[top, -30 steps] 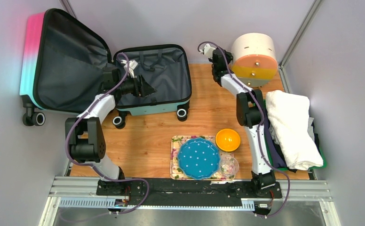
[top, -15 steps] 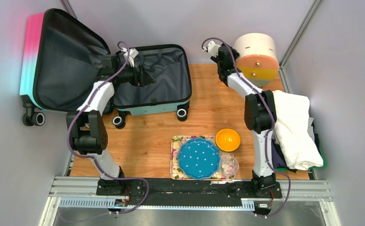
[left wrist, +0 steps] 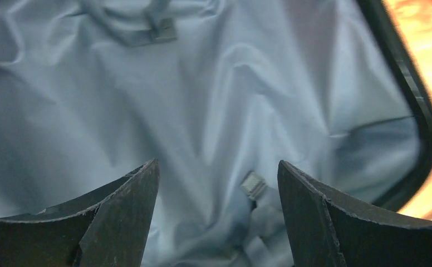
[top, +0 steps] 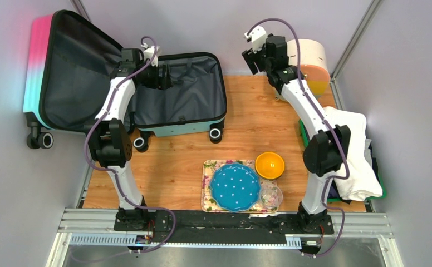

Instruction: Open, take out, and arrange the luggage

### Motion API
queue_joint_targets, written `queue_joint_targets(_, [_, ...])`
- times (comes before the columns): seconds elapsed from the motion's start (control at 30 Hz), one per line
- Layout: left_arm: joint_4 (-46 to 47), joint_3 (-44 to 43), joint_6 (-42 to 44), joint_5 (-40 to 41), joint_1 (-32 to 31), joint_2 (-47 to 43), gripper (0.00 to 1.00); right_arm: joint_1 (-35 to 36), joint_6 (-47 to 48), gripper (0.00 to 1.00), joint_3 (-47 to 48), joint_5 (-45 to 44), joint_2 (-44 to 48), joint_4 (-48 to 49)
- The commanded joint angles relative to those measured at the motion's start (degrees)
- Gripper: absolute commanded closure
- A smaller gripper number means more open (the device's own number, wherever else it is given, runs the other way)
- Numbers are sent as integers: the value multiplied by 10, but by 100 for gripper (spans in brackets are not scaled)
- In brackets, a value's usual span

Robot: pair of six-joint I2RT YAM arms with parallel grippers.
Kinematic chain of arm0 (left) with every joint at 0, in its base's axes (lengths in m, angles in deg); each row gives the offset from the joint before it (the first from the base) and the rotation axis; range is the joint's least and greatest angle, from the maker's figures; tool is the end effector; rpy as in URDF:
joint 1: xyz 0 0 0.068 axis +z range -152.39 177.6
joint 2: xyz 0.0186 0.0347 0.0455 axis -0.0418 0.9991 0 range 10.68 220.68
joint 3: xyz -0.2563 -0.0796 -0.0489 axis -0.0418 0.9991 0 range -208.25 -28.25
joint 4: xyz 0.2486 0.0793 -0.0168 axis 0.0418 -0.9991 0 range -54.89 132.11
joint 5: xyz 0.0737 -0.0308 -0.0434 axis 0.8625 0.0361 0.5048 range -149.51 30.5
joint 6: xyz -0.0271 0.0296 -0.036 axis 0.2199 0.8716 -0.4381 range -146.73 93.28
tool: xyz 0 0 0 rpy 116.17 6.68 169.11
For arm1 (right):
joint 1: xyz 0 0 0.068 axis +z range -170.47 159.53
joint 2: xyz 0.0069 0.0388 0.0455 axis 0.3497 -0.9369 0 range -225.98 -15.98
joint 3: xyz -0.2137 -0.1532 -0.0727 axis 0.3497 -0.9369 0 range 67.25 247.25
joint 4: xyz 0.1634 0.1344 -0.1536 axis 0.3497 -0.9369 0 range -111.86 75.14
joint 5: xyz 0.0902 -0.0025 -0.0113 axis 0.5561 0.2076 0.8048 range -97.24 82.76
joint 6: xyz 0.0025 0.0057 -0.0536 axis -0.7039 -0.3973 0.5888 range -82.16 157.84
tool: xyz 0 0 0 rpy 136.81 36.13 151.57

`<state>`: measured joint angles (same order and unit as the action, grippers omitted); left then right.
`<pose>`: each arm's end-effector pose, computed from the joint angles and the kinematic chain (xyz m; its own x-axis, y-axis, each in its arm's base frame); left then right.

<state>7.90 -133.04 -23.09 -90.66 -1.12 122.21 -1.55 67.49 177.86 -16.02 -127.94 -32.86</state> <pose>0.4466 -0.0084 0.3214 -0.6304 0.0403 -0.7753 0.4124 0.8635 -0.2905 0.4446 0.1466 0.3763 -0.1813 -0.5789 -0.7950 -0.3150 0.8000 -0.5107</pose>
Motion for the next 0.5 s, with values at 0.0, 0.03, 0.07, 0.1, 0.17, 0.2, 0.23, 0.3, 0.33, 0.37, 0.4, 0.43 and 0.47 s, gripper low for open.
queue_joint_targets(0.0, [-24,-23,34,123,-13,10,15,-12,-170,23,-16,125,87,-91])
queue_joint_targets(0.03, [-23,-13,37,150,-33,11,14,-17,-188,23,-28,145,96,-99])
queue_joint_targets(0.07, [-19,-4,38,157,-42,9,14,-22,-219,23,-52,167,112,-105])
queue_joint_targets(0.1, [-16,4,39,161,-50,7,14,-31,-227,22,-69,200,120,-110])
queue_joint_targets(0.17, [-1,37,37,172,-77,-2,14,-36,-240,21,-94,211,134,-110])
queue_joint_targets(0.2, [5,48,37,176,-84,-4,14,-40,-242,21,-117,213,145,-110])
queue_joint_targets(0.23, [13,69,38,185,-101,-8,14,-41,-243,21,-126,214,149,-110])
queue_joint_targets(0.3, [27,83,39,196,-113,-11,14,-44,-249,20,-146,213,161,-110])
queue_joint_targets(0.33, [28,86,38,198,-119,-11,14,-46,-250,20,-152,214,164,-109])
queue_joint_targets(0.37, [26,86,38,197,-128,-10,14,-46,-250,20,-155,215,169,-108])
queue_joint_targets(0.4, [27,86,35,197,-131,-10,14,-46,-247,20,-160,215,171,-108])
queue_joint_targets(0.43, [29,86,33,196,-132,-11,13,-46,-246,20,-160,215,173,-108])
queue_joint_targets(0.47, [30,86,30,192,-132,-13,13,-47,-246,19,-161,213,175,-107])
